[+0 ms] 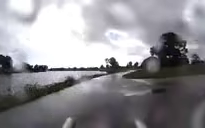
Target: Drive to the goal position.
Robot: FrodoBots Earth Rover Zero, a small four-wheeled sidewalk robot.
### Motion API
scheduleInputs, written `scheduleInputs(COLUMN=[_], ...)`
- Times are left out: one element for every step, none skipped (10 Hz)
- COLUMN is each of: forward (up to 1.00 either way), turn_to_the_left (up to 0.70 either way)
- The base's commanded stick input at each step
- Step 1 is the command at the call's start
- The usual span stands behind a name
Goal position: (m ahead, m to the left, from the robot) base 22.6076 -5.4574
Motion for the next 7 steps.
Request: scheduleInputs(forward=[1.0, 1.0, 1.0, 1.0, 1.0, 1.0, 1.0], turn_to_the_left=[0.0, 0.0, 0.0, 0.0, 0.0, 0.0, 0.0])
